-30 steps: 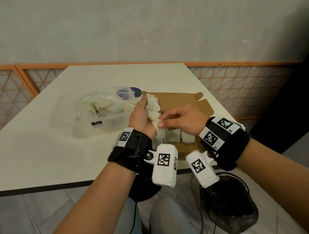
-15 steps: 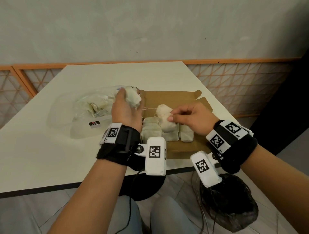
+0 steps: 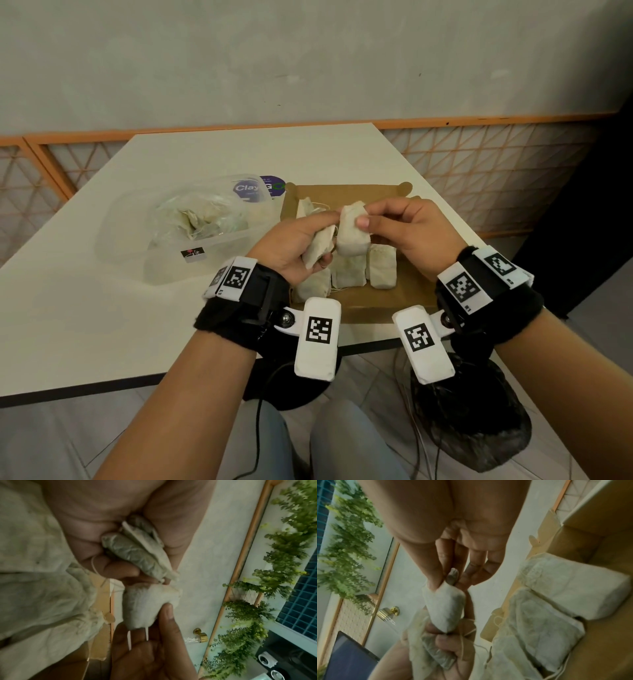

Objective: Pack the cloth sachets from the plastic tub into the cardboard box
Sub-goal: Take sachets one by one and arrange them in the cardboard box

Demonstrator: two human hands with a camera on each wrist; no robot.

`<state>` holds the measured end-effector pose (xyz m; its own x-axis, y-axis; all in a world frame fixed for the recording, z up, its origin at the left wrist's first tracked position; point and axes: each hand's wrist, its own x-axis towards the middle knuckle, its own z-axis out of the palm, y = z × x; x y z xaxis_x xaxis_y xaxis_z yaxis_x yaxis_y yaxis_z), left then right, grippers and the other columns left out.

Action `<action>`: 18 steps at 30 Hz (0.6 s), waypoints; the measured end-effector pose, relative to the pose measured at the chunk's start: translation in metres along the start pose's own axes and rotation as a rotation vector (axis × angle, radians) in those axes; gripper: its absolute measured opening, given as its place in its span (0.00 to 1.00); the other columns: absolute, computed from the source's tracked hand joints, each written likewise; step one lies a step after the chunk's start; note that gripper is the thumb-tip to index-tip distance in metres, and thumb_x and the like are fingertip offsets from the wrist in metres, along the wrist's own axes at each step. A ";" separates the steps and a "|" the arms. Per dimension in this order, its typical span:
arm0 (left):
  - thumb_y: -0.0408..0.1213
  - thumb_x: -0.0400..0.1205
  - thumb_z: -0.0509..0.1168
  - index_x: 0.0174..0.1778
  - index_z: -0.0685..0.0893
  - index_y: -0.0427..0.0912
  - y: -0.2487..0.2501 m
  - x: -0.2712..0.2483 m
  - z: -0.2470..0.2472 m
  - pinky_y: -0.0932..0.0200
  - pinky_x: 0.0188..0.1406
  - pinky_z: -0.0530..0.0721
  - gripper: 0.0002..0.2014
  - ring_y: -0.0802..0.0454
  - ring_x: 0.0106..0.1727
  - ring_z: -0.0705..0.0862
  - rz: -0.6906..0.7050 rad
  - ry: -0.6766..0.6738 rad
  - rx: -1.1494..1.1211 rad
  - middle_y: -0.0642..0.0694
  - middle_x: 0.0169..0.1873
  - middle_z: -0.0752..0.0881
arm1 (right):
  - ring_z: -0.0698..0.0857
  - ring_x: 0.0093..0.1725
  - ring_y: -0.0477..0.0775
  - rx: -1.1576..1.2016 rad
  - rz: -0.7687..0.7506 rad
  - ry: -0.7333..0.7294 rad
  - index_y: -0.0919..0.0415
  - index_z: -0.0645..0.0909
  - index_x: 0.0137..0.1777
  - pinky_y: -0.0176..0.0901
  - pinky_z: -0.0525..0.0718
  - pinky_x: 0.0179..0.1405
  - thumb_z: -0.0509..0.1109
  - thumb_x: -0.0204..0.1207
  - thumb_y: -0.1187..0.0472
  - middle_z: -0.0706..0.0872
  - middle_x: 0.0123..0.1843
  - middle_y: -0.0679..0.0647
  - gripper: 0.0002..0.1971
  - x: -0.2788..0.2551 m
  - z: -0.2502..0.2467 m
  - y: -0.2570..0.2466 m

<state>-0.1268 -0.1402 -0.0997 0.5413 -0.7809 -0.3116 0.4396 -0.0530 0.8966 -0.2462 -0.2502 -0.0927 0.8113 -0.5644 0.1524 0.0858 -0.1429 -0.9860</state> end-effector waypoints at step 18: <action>0.39 0.78 0.70 0.37 0.82 0.46 0.003 -0.004 -0.009 0.64 0.35 0.74 0.05 0.59 0.25 0.81 -0.029 -0.010 -0.050 0.52 0.24 0.83 | 0.87 0.42 0.44 -0.133 -0.056 0.070 0.60 0.86 0.41 0.36 0.85 0.50 0.74 0.70 0.69 0.89 0.38 0.49 0.04 0.002 -0.004 0.004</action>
<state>-0.1209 -0.1314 -0.0982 0.5205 -0.7860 -0.3337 0.4907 -0.0445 0.8702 -0.2462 -0.2550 -0.0957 0.7646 -0.6071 0.2162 0.0491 -0.2797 -0.9588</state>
